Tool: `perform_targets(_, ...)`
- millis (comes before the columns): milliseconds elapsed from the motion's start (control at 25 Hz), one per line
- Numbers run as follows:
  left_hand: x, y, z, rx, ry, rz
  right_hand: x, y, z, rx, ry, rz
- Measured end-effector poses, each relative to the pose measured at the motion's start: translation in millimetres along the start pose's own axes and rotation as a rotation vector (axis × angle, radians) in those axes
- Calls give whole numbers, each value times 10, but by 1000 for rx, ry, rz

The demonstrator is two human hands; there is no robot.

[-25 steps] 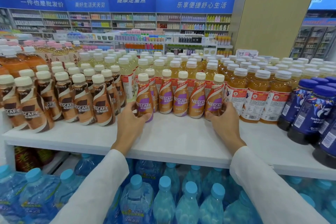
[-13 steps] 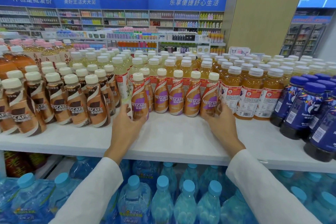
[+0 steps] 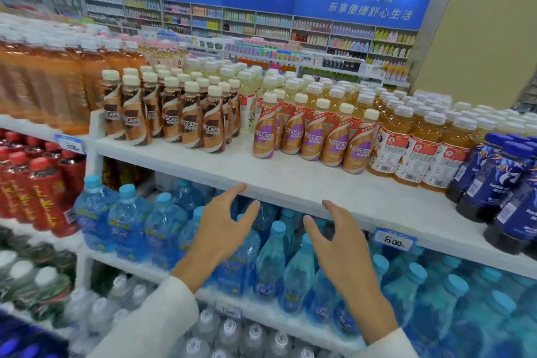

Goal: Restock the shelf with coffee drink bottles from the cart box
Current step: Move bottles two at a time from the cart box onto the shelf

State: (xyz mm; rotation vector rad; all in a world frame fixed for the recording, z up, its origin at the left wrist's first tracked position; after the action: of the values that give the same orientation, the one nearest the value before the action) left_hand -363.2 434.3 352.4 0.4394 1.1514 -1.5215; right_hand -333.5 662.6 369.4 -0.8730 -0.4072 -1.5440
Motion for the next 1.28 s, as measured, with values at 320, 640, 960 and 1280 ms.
perform_targets(320,557,1772,783,-155,-30,253,297,1187,-1055,362,-130,123)
perform_targets(640,1428,3312,1981,-399,-112,633,851,2432,-2694,866,-91,128)
perform_targets(960,2353,4410,2963,-536,-144,900,1543,3378,-4096,1122,57,201)
perform_targets(1280,3109,4632,3111,-484,-78,1101,1722,3587,-4899,1254,270,217)
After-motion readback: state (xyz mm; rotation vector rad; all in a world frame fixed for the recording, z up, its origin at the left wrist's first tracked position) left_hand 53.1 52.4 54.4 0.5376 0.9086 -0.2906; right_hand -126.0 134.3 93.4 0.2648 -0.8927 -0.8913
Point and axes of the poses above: each hand's wrist, its own y-axis away from the middle knuckle, its own z-axis out of the back of the hand, x = y × z, the point moved 2 cm from there along -y, towards the middle knuckle, and after that the axes turned 8 degrees about -z, right-handed, at the moved point
